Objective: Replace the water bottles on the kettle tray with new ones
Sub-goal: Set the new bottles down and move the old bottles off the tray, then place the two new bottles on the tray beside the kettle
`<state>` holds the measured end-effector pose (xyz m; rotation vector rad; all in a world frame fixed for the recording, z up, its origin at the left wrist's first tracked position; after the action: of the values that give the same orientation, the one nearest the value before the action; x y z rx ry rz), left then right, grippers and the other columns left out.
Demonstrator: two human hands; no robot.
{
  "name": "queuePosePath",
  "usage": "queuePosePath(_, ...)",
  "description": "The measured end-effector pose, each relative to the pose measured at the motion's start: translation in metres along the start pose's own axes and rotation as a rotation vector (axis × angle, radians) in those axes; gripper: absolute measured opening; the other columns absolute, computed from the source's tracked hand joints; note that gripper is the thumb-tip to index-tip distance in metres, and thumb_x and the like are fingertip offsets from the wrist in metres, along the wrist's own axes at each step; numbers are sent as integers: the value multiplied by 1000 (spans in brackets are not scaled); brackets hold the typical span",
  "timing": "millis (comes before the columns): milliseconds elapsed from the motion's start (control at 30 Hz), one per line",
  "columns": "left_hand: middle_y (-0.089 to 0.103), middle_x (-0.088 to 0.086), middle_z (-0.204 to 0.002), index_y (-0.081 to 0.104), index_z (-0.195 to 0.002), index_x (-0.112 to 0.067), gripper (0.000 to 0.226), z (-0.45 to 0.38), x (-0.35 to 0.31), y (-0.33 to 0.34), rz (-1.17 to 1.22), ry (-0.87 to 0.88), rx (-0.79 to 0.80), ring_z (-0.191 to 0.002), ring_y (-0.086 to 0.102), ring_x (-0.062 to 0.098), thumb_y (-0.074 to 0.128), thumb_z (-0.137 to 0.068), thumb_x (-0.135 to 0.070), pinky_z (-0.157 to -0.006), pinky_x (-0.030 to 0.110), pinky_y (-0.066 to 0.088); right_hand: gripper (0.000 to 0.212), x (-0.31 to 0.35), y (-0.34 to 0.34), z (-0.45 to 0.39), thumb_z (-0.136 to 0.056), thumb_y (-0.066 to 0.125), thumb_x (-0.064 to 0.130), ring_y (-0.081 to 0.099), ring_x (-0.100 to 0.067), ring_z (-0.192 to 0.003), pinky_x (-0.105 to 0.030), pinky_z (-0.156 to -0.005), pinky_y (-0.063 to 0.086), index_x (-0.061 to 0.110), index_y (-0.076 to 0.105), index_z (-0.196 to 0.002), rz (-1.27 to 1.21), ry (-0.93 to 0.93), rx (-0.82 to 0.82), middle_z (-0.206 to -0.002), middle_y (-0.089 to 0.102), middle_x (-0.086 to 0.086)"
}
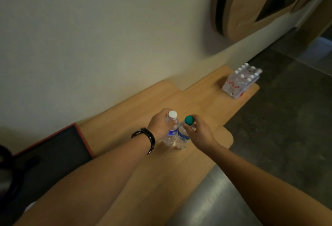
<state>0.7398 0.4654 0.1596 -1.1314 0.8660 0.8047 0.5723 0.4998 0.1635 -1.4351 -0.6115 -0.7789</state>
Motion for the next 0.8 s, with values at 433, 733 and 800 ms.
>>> queuePosePath(433,59,0,-137,57,-132,-28,41,61,2,-93,-115,15,-196,-129,51,17,63,-92,-33,-93,27,41,36,147,47,25,-95,60,19,44,-24,-133,-34,-109,34,9,57,-129,132,-504,56,-136,57,-8)
queuePosePath(733,67,1,-129,64,-126,-18,35,185,69,-229,-83,-125,-430,-120,60,19,63,-93,-29,-102,40,48,36,254,178,89,-97,56,34,55,-14,-114,-15,-91,36,13,59,-126,6,-733,466,-122,61,-2)
queuePosePath(800,71,3,-119,66,-120,-15,29,214,85,-250,-65,-156,-474,-112,65,18,65,-93,-24,-99,38,51,36,263,203,106,-96,54,42,57,-13,-110,-25,-88,45,19,60,-123,-22,-743,580,-115,58,5)
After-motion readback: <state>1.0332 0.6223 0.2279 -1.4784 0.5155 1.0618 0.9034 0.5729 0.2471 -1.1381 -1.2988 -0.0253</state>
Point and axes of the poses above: each hand's wrist, its own z-axis away from the middle knuckle, its own y-axis out of the palm, x = y × z, the point moved 9 cm from there along -z, towards the middle knuckle
